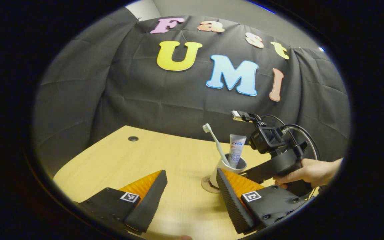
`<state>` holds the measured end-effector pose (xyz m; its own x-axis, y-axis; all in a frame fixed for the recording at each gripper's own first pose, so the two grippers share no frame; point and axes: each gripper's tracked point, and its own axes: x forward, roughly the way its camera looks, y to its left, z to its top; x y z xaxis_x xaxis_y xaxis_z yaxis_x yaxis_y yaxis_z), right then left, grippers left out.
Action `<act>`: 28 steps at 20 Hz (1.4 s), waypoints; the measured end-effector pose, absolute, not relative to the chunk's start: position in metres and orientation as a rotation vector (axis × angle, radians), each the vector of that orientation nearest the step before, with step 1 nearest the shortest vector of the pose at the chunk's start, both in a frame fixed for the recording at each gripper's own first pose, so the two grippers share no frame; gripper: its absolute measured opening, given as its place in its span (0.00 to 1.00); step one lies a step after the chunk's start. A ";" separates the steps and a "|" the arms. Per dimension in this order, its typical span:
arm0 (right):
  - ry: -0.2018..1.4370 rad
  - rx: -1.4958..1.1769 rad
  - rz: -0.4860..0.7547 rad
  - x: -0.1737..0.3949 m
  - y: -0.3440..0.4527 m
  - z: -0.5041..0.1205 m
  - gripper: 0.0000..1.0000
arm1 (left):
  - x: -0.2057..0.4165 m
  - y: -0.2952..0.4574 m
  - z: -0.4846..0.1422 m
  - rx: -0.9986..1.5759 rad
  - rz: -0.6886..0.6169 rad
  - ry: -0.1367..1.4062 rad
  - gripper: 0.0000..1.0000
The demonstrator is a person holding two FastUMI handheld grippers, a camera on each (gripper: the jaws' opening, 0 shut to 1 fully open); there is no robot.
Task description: Put the toothbrush and toothpaste on the desktop into the cup, then pick up the cup and place it on the coaster on the desktop.
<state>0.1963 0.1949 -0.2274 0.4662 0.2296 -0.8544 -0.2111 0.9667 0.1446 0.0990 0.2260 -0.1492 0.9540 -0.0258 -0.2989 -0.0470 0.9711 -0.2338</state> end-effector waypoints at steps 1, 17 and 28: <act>1.058 0.016 0.272 0.199 0.195 -0.230 0.27 | 0.100 0.227 -0.149 -0.245 0.010 0.305 0.96; 1.097 0.048 0.267 0.194 0.186 -0.223 0.30 | 0.111 0.233 -0.152 -0.244 -0.002 0.307 0.96; 0.916 0.146 0.297 0.148 0.107 -0.094 0.43 | 0.130 0.183 -0.124 -0.224 -0.068 0.261 0.96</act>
<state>0.1478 0.1069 -0.0937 0.5722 0.3140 -0.7577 -0.1904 0.9494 0.2496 0.1296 0.1827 -0.1244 0.9639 -0.0953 -0.2486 0.0373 0.9729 -0.2283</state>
